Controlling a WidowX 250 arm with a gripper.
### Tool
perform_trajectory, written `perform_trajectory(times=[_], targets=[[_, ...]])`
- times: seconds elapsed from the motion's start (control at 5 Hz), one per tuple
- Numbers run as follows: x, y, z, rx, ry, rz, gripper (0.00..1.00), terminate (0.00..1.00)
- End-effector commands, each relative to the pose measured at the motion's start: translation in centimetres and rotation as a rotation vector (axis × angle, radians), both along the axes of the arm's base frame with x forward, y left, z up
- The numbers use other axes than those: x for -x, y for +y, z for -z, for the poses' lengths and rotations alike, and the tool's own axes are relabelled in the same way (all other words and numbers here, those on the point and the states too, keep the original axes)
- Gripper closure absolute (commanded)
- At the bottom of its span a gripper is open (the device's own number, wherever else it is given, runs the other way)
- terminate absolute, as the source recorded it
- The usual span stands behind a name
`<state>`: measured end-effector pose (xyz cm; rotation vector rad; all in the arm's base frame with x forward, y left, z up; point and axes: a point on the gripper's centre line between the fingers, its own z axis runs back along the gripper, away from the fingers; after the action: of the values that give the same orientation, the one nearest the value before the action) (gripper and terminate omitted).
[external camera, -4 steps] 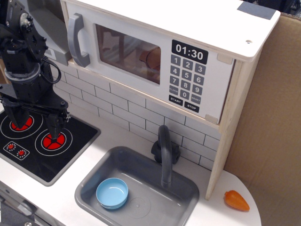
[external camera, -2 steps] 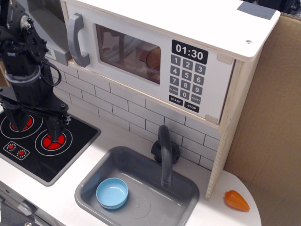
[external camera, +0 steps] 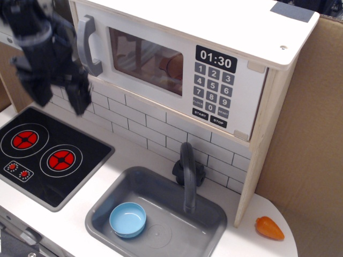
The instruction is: Open microwave
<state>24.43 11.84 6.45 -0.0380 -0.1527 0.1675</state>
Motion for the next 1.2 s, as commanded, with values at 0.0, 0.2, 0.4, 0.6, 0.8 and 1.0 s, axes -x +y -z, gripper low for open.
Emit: perform_trajectory(times=[0.0, 0.2, 0.4, 0.6, 0.8, 1.0], targets=[[-4.5, 0.7, -4.1, -0.023, -0.131, -0.02, 0.0, 0.0], [-5.8, 1.5, -4.3, -0.034, -0.147, -0.012, 0.0, 0.0], [-6.9, 2.1, -3.6, -0.065, -0.159, -0.007, 0.0, 0.0], [-7.8, 2.8, -3.6, -0.063, -0.147, 0.0, 0.0, 0.0], [-8.0, 3.0, -3.5, -0.069, -0.137, 0.04, 0.0, 0.0], [-8.3, 3.1, -3.2, -0.085, -0.129, 0.12, 1.0, 0.0]])
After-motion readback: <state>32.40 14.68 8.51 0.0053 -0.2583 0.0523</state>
